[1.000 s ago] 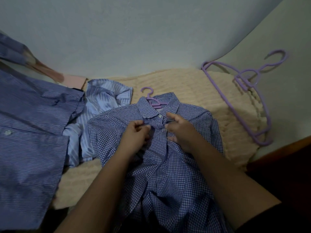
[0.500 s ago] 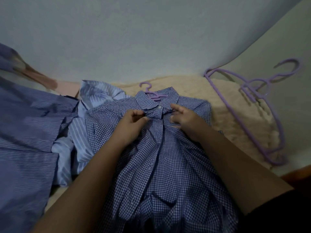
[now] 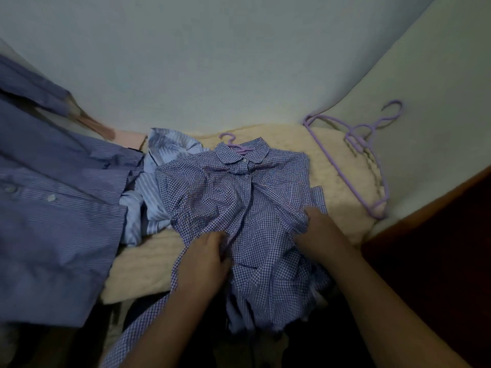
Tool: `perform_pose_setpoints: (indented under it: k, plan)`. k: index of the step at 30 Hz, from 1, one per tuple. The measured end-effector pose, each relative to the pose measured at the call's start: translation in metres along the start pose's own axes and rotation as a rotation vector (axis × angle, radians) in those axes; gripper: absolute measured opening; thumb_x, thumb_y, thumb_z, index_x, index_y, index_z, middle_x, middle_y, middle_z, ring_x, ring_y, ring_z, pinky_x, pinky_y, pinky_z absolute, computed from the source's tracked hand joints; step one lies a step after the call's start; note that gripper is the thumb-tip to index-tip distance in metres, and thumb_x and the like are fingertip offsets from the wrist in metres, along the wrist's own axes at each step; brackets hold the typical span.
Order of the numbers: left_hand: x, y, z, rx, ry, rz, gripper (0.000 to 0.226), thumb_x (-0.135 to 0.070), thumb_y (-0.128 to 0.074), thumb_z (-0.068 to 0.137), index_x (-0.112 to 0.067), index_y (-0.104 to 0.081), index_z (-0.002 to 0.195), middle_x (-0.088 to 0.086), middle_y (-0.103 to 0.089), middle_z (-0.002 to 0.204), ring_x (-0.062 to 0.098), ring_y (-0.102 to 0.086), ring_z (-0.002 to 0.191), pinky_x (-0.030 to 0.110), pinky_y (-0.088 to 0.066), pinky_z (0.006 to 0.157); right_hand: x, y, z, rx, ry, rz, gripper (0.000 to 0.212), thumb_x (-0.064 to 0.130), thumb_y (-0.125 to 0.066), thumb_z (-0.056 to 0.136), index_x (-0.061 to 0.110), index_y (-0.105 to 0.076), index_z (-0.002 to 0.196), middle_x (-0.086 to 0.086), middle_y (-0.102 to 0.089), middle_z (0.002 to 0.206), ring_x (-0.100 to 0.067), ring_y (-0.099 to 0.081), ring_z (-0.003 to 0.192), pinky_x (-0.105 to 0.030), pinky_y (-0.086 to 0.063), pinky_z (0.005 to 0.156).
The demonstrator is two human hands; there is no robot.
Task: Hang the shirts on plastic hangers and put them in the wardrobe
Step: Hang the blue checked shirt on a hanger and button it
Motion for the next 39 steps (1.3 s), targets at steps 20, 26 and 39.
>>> perform_pose_setpoints:
  k: [20,26,39]
  plan:
    - [-0.043,0.007,-0.007,0.059,0.152,-0.507,0.014,-0.021,-0.059,0.092,-0.022,-0.065,0.104,-0.011,-0.065,0.087,0.009,-0.063,0.082,0.020,-0.044,0.069,0.031,-0.017,-0.040,-0.082,0.111,0.239,0.030,0.016,-0.052,0.094,-0.010,-0.064,0.104,-0.028,-0.065,0.097,-0.040,-0.060,0.091,-0.047,-0.049,0.084]
    - [-0.031,-0.030,0.054,-0.032,0.500,-0.968,0.032,-0.010,-0.046,0.095,-0.011,-0.050,0.126,0.002,-0.066,0.112,0.021,-0.063,0.095,0.036,-0.054,0.084,0.053,-0.030,0.015,-0.044,-0.076,0.831,0.027,0.005,-0.044,0.098,-0.001,-0.058,0.121,-0.003,-0.058,0.080,-0.012,-0.052,0.063,-0.025,-0.049,0.055]
    - [0.002,-0.049,0.055,-0.187,0.362,-0.884,0.047,-0.017,-0.073,0.083,-0.023,-0.050,0.124,-0.007,-0.064,0.090,0.005,-0.062,0.080,0.013,-0.048,0.073,0.039,-0.074,0.061,-0.035,-0.124,0.623,0.015,0.006,-0.056,0.088,0.004,-0.070,0.086,-0.020,-0.069,0.084,-0.038,-0.065,0.082,-0.053,-0.056,0.071]
Point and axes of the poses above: each hand's wrist, its own z-axis towards the middle knuckle, its own y-axis out of the back of the hand, x = y × z, the point moved 9 cm from there along z, towards the middle knuckle
